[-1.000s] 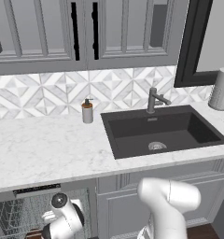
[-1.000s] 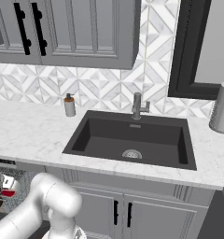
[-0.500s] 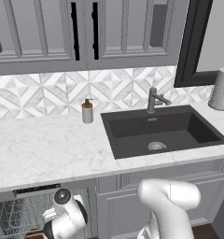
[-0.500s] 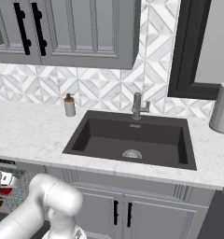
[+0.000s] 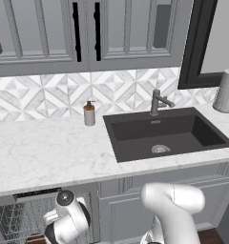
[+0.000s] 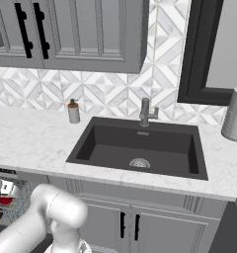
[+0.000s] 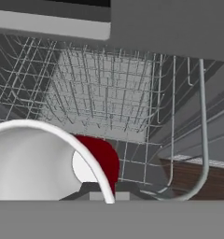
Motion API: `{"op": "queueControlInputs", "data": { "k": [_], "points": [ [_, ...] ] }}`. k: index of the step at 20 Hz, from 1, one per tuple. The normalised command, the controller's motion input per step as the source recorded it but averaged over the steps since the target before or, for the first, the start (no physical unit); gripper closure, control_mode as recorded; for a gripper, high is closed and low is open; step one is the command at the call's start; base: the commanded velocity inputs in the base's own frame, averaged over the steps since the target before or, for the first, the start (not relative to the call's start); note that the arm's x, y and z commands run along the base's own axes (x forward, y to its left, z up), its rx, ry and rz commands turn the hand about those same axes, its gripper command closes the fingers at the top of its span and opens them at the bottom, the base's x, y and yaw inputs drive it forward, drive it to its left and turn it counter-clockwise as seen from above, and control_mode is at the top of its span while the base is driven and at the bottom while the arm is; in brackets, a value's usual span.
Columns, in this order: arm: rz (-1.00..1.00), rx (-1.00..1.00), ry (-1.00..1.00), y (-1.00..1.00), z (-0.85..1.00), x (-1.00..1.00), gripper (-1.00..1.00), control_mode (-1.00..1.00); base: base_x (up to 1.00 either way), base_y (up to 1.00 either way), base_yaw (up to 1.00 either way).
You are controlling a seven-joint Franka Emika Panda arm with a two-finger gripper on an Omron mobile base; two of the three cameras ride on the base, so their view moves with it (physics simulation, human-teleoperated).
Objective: Pick up the cup and bowl from the counter, place them in the dishwasher, and close the dishwasher door.
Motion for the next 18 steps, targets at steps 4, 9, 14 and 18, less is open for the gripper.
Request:
{"op": "queueControlInputs", "data": {
  "k": [4,9,14,18],
  "points": [
    [-0.03,0.12,0.08,0.0,0.42,0.0,1.0,-1.0,0.0,0.0,0.0],
    [0.0,0.05,0.06,0.0,0.04,0.0,1.0,-1.0,0.0,0.0,0.0],
    [0.0,0.0,0.02,0.0,-0.18,0.0,1.0,-1.0,0.0,0.0,0.0],
    [0.0,0.0,0.07,0.0,-0.38,0.0,1.0,-1.0,0.0,0.0,0.0]
  ]
}}
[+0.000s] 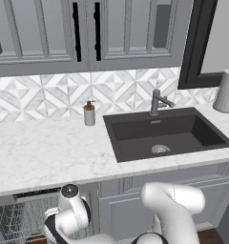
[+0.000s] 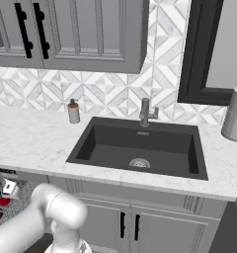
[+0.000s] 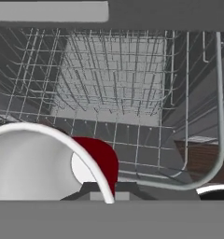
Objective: Pick up the cup and bowl from the counter, place them in the dishwasher, and close the dishwasher door.
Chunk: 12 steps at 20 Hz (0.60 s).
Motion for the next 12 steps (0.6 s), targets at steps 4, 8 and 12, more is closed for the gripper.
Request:
{"op": "queueControlInputs", "data": {
  "k": [4,8,12],
  "points": [
    [0.0,0.0,0.01,0.0,-0.26,0.0,1.0,-1.0,0.0,0.0,0.0],
    [0.0,0.0,0.0,-0.01,-0.1,0.02,1.0,-1.0,0.0,0.0,0.0],
    [0.0,0.0,0.04,0.0,-0.31,0.07,1.0,-1.0,0.0,0.0,0.0]
  ]
}}
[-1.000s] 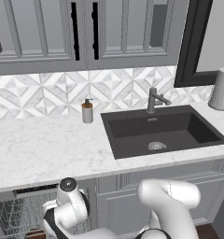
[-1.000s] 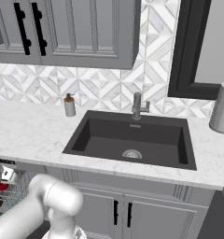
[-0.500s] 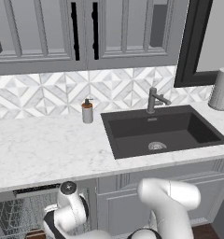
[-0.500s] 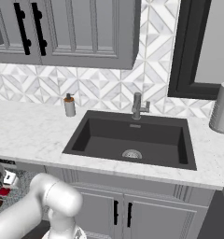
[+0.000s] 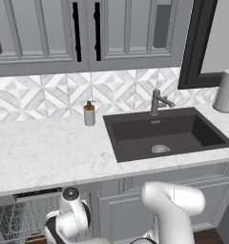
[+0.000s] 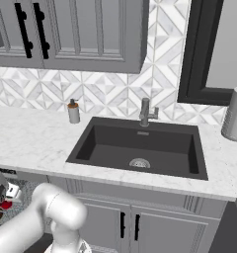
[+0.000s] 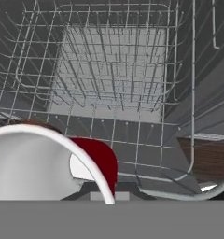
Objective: Pick up the cup and bowl from the counter, place them in the dishwasher, and close the dishwasher door.
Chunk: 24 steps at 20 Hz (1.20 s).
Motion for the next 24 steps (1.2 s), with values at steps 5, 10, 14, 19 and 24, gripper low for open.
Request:
{"op": "queueControlInputs", "data": {
  "k": [5,10,14,19,24],
  "points": [
    [0.0,0.0,0.01,0.0,-0.11,0.12,-1.0,-1.0,0.0,0.0,0.0],
    [0.0,0.0,0.0,-0.06,-0.05,0.0,-1.0,-1.0,0.0,0.0,0.0],
    [0.0,0.0,-0.05,-0.01,0.17,0.0,-1.0,-1.0,0.0,0.0,0.0],
    [0.0,0.0,-0.09,0.0,0.33,0.01,-1.0,-1.0,0.0,0.0,0.0],
    [-0.01,0.0,-0.1,0.0,0.43,0.0,-1.0,-1.0,0.0,0.0,0.0]
  ]
}}
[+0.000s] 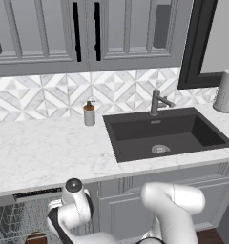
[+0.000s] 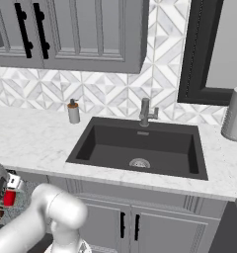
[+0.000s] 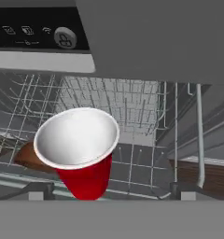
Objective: Pick up the cup and bowl from the counter, place them in the dishwasher, and close the dishwasher door.
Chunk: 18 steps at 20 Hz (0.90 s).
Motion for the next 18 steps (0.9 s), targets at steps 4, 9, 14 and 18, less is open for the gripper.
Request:
{"op": "queueControlInputs", "data": {
  "k": [4,9,14,18],
  "points": [
    [0.0,0.0,-0.16,0.0,0.72,-0.26,-1.0,-1.0,0.0,0.0,0.0],
    [0.0,0.05,-0.04,0.0,0.42,-0.73,-1.0,-1.0,0.0,0.0,0.0],
    [0.0,0.18,0.19,0.0,0.01,-0.53,-1.0,-1.0,0.0,0.0,0.0],
    [0.0,0.09,0.15,0.0,-0.37,-0.14,-1.0,-1.0,0.0,0.0,0.0]
  ]
}}
